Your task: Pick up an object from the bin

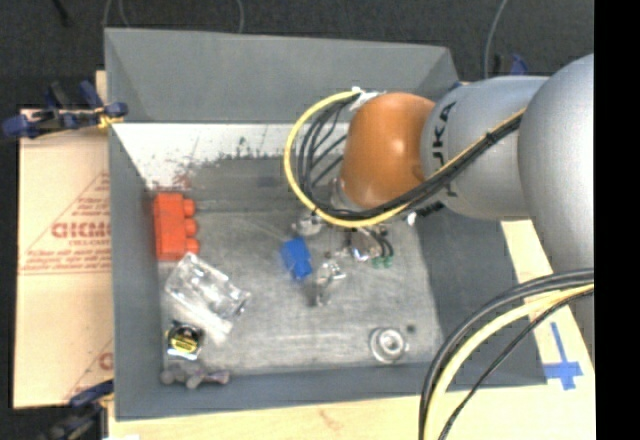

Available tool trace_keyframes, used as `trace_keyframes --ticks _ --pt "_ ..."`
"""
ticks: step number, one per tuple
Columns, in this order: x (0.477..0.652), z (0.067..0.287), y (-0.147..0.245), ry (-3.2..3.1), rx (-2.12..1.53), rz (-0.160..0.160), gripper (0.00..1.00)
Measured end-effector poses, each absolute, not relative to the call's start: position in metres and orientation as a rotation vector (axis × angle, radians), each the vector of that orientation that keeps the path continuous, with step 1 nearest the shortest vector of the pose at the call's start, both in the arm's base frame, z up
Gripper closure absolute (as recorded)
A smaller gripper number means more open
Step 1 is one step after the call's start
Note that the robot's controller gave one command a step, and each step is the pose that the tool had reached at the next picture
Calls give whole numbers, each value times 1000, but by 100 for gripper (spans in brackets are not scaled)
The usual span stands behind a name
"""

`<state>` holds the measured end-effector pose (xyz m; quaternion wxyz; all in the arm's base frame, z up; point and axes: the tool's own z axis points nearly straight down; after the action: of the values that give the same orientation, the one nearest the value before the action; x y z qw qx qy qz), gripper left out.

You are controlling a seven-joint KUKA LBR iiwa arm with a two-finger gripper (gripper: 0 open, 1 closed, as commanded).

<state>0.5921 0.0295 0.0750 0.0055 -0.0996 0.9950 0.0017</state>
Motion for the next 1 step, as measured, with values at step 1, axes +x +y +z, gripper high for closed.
trace_keyframes --ticks 1 --pt "603 77 87 3110 -339 2 0"
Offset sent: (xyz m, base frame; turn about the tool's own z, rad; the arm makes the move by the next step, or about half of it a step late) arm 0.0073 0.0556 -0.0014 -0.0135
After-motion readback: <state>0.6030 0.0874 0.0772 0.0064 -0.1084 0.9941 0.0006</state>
